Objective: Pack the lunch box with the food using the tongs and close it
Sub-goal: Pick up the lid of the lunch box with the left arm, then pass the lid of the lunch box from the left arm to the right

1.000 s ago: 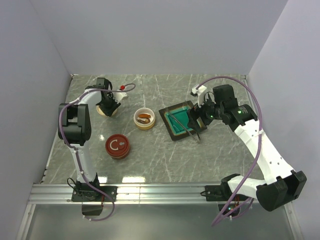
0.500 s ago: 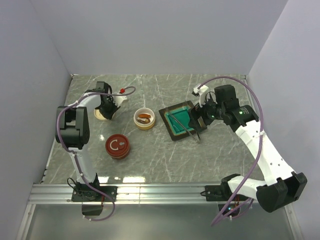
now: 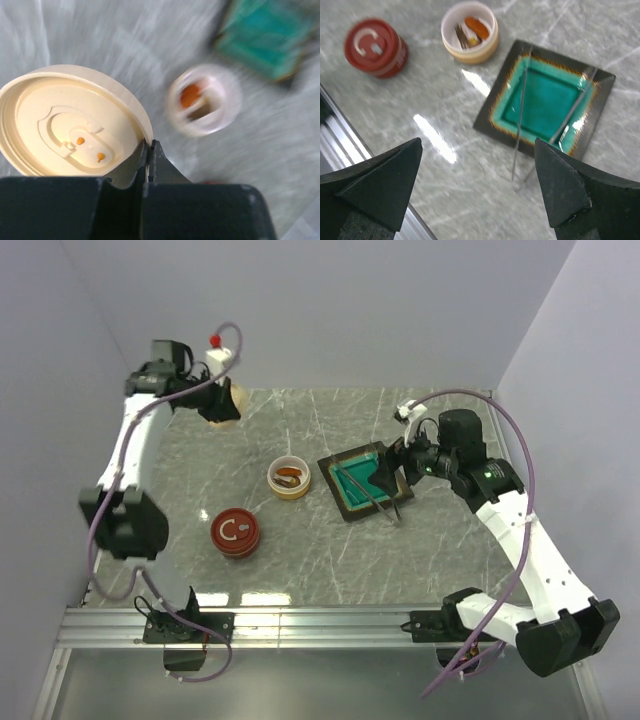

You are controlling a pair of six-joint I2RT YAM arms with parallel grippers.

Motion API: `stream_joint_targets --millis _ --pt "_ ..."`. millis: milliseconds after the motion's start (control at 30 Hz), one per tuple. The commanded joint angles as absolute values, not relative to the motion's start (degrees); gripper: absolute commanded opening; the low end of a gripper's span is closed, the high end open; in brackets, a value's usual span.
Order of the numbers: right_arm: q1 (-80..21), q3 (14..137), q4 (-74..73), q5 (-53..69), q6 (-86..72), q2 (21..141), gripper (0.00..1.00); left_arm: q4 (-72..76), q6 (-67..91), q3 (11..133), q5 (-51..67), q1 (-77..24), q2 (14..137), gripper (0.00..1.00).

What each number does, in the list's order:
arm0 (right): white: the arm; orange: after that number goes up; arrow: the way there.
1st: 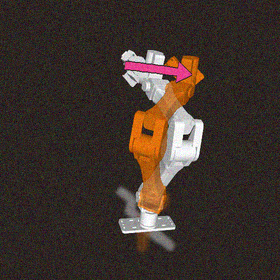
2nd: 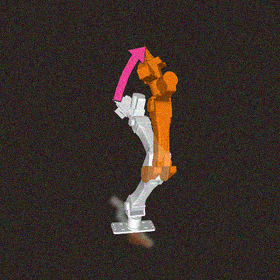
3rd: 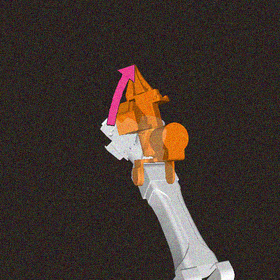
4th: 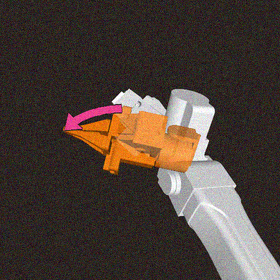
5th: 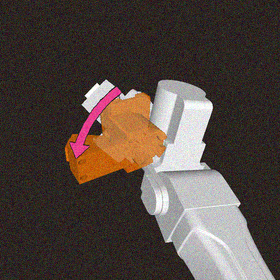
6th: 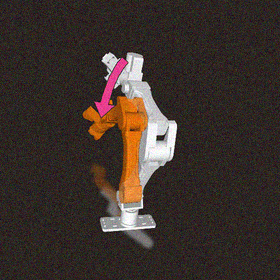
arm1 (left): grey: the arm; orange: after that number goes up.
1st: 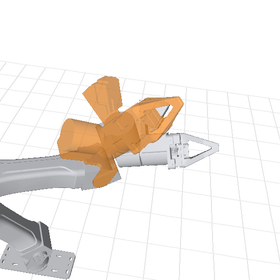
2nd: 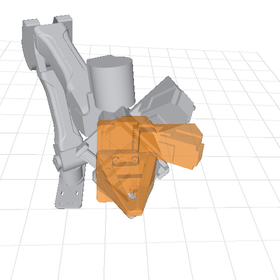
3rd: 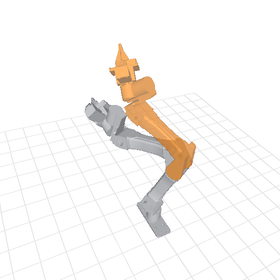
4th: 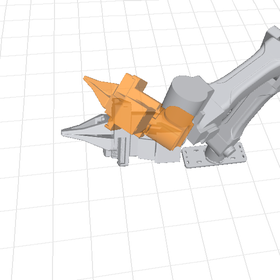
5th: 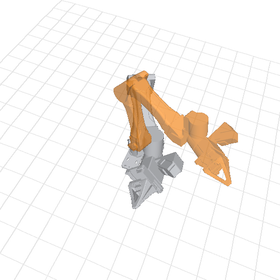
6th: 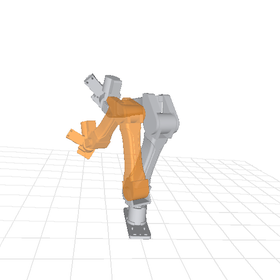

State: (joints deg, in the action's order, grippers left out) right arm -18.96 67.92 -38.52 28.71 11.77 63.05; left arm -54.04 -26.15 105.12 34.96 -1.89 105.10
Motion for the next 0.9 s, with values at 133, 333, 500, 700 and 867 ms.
stream_joint_targets --millis 133,333,500,700,867 --pt "-18.54 72.07 -22.78 37.08 -2.00 67.05 1.00 -37.32 -3.20 94.46 77.32 -1.49 80.80 0.00" --pt "-18.37 74.00 -11.79 47.98 -11.68 69.34 0.97 25.94 46.05 73.47 83.14 -2.46 66.36 0.00" --pt "-18.37 72.07 -0.13 52.46 -22.98 68.21 0.94 18.18 40.85 75.06 83.41 -9.29 63.20 0.00" --pt "-18.89 72.33 12.21 55.81 -37.08 68.20 0.90 17.84 41.66 73.83 83.76 -10.46 61.61 0.00" --pt "-21.00 76.73 11.94 55.11 -39.53 72.06 0.89 15.26 42.47 71.98 84.55 -11.25 61.00 0.00"
